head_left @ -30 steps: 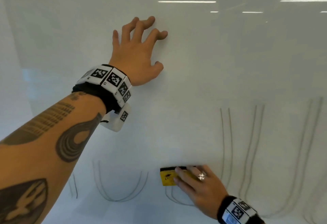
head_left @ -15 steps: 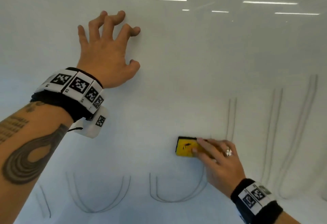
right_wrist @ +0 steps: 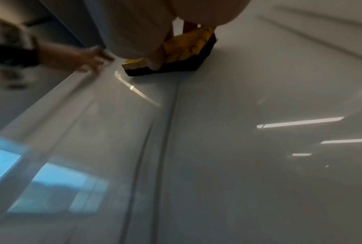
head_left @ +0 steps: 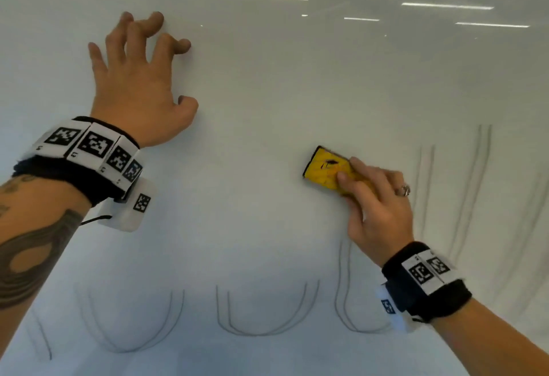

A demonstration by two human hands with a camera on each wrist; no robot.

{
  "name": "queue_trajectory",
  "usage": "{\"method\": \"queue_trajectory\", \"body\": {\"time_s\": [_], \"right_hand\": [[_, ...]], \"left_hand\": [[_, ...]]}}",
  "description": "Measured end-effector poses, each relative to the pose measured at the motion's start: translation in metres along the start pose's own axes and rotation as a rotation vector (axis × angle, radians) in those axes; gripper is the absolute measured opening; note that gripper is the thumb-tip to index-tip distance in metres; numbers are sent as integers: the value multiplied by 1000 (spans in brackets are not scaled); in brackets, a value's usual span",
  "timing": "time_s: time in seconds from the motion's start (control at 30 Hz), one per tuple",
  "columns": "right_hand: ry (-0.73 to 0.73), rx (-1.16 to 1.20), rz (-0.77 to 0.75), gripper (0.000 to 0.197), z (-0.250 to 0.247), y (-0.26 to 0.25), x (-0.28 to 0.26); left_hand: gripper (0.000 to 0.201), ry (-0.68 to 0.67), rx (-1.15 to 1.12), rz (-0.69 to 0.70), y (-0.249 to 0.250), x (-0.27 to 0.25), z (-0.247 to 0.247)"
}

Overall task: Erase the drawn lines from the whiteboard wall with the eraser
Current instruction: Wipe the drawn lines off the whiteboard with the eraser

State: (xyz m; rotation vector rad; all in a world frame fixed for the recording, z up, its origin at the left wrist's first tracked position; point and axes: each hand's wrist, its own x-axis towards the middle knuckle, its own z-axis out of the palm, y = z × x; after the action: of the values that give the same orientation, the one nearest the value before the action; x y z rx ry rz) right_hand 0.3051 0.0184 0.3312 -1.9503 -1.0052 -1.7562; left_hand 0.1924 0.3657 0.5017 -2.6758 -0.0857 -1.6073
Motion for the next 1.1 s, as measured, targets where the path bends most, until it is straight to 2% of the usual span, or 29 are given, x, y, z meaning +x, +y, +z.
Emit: {"method": "queue_trajectory", "body": {"time_s": [0.13, 0.2, 0.27, 0.33, 0.43, 0.5, 0.53, 0.63, 0.77, 0.8, 0.87, 0.93, 1.03, 1.1], "right_hand": [[-332, 53, -328, 29, 4, -24, -128], [-419, 66, -436, 25, -3, -11, -140], [-387, 50, -498, 27, -9, 10, -109], [-250, 36, -445, 35, -18, 33, -53], [13, -1, -198, 28, -39, 77, 37], [89, 10, -36, 25, -51, 94, 70], [104, 13, -6, 25, -51, 95, 70], [-1, 36, -127, 29, -32, 69, 3], [-317, 62, -494, 35, -25, 39, -122], [-358, 64, -534, 35, -28, 41, -133], [-355, 75, -556, 37, -35, 57, -115], [-248, 57, -487, 35, -46, 84, -65], [-12, -12, -177, 33, -76, 140, 31], [60, -13, -18, 30, -91, 161, 68]], "left_hand": [[62, 56, 24, -35, 24, -1, -5], [59, 76, 56, 53, 41, -2, -6], [57, 45, 57, 152, 62, -3, -4], [57, -9, 42, 220, 84, -5, -1], [65, -48, 91, 298, 113, -6, 6], [79, -111, 138, 312, 132, -6, 10], [88, -145, 161, 305, 142, -5, 12], [111, -205, 201, 288, 165, 0, 18], [127, -234, 211, 285, 196, 9, 17], [129, -241, 211, 286, 202, 11, 17], [130, -268, 200, 260, 211, 15, 16], [131, -301, 181, 220, 214, 18, 16], [131, -309, 186, 186, 216, 18, 16], [131, -298, 189, 166, 219, 17, 18]]}}
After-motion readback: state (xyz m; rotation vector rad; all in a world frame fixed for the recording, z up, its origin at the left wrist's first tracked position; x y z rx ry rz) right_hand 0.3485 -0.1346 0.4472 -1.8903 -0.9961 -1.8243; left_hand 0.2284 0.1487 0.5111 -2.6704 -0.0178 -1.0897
